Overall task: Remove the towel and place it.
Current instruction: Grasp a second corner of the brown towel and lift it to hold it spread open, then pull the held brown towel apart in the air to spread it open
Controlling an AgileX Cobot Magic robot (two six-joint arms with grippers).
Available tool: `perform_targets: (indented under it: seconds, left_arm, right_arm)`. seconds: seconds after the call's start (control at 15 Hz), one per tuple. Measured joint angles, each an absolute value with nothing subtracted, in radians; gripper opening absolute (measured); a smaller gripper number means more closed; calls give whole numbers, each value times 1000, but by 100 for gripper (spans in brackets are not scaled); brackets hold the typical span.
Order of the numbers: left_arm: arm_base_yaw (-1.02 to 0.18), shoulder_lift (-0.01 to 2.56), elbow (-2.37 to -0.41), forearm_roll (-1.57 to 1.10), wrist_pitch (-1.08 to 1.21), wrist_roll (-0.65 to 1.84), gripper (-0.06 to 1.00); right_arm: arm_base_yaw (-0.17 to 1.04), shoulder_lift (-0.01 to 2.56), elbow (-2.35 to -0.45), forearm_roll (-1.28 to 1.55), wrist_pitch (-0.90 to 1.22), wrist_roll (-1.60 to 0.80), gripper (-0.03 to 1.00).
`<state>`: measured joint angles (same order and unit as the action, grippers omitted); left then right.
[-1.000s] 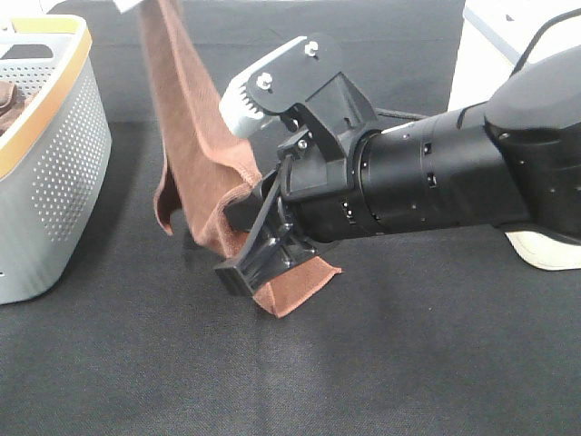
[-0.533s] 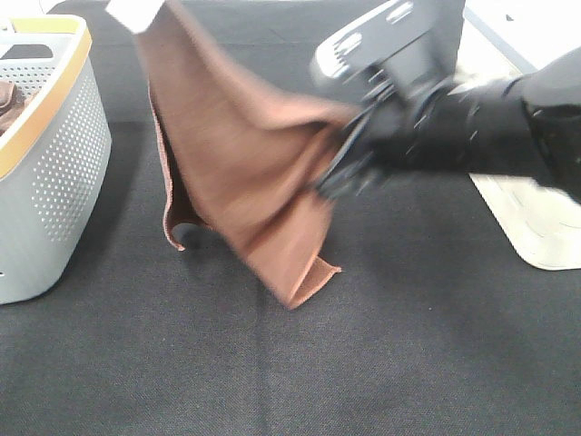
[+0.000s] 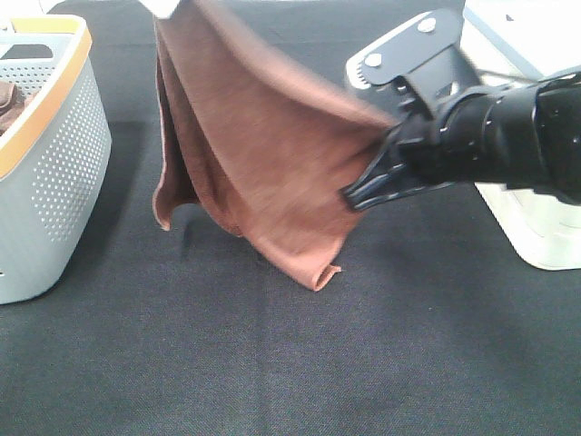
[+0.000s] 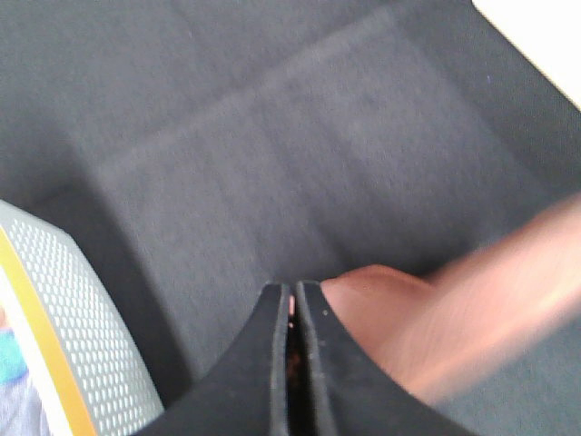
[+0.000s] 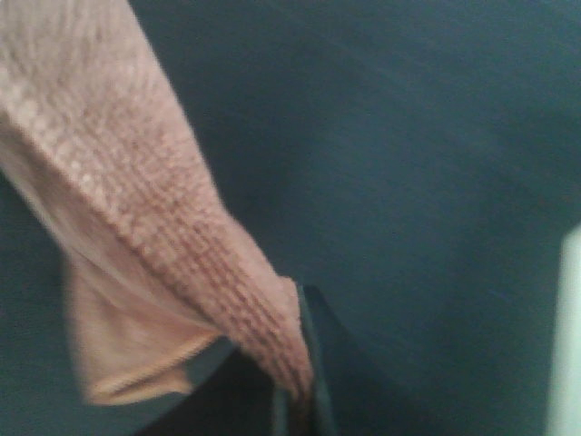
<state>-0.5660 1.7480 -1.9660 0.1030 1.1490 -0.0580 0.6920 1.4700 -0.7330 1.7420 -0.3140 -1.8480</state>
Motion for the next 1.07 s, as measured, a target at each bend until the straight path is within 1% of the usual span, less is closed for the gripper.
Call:
perform_targets:
  seconds: [0.13, 0.33, 0.47, 0.53, 0.6, 0.67, 0.8, 0.87, 0.93, 1.0, 1.07]
  left_arm:
    - [-566, 1748, -1966, 103, 1149, -61, 0]
    - [-566, 1748, -1966, 103, 1149, -62, 0]
    - [-566, 1748, -1966, 103, 1149, -64, 0]
    - [-566, 1748, -1966, 103, 1149, -65, 0]
    - [-566, 1748, -1966, 99, 1149, -68, 0]
    - [-566, 1748, -1966, 95, 1149, -68, 0]
    - [-566, 1748, -1966, 88, 1148, -68, 0]
    - [-566, 1748, -1966, 88, 1148, -68, 0]
    - [-566, 1748, -1966, 88, 1148, -68, 0]
    - [-566, 1748, -1966, 87, 1148, -68, 0]
    - [-566, 1748, -1966, 86, 1148, -68, 0]
  right_arm:
    - [692, 1460, -733, 1744, -205, -1849, 0]
    - [692, 1459, -737, 1744, -197, -1850, 0]
    - [692, 1459, -811, 1744, -377, -1851, 0]
    - [691, 1459, -856, 1745, -406, -1851, 0]
    - [690, 1458, -898, 1745, -373, -1851, 0]
    - [689, 1457, -923, 1745, -285, -1851, 0]
    - [689, 1458, -931, 1745, 0, -1851, 0]
    - [689, 1472, -931, 1742, 222, -1836, 0]
    - [689, 1479, -931, 1724, 293, -1819, 0]
    - [689, 1498, -931, 1589, 455, -1724, 0]
    - [690, 1514, -931, 1429, 517, -1591, 0]
